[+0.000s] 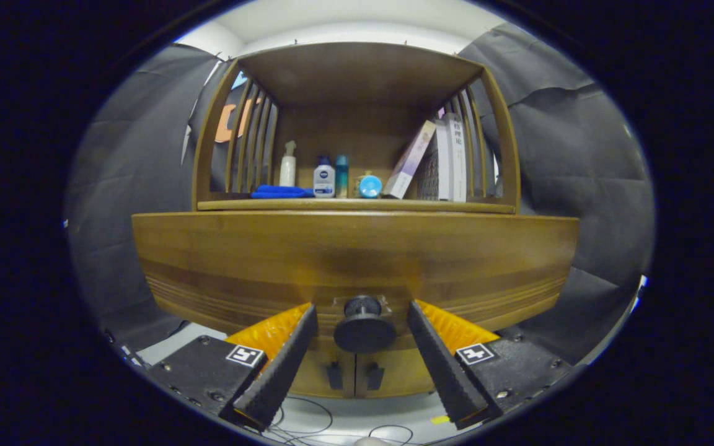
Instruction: Pull open the drawer, take out the items inside it, and place them on the countertop above the cabinet.
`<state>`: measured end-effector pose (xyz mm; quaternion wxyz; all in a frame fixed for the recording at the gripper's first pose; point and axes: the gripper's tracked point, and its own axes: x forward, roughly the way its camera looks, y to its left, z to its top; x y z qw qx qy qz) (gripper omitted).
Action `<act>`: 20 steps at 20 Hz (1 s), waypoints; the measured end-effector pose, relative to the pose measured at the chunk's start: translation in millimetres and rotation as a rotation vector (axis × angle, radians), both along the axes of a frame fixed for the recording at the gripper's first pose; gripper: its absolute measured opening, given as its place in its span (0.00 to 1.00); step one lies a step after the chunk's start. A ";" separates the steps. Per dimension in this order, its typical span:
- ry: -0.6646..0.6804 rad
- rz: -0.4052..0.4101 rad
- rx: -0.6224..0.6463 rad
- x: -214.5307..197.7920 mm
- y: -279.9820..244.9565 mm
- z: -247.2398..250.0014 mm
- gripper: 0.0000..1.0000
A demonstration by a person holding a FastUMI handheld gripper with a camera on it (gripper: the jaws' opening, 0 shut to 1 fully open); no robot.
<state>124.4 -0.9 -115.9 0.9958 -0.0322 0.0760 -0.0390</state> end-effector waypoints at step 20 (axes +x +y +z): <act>0.028 0.006 0.023 108.9 -1.6 -0.1 0.99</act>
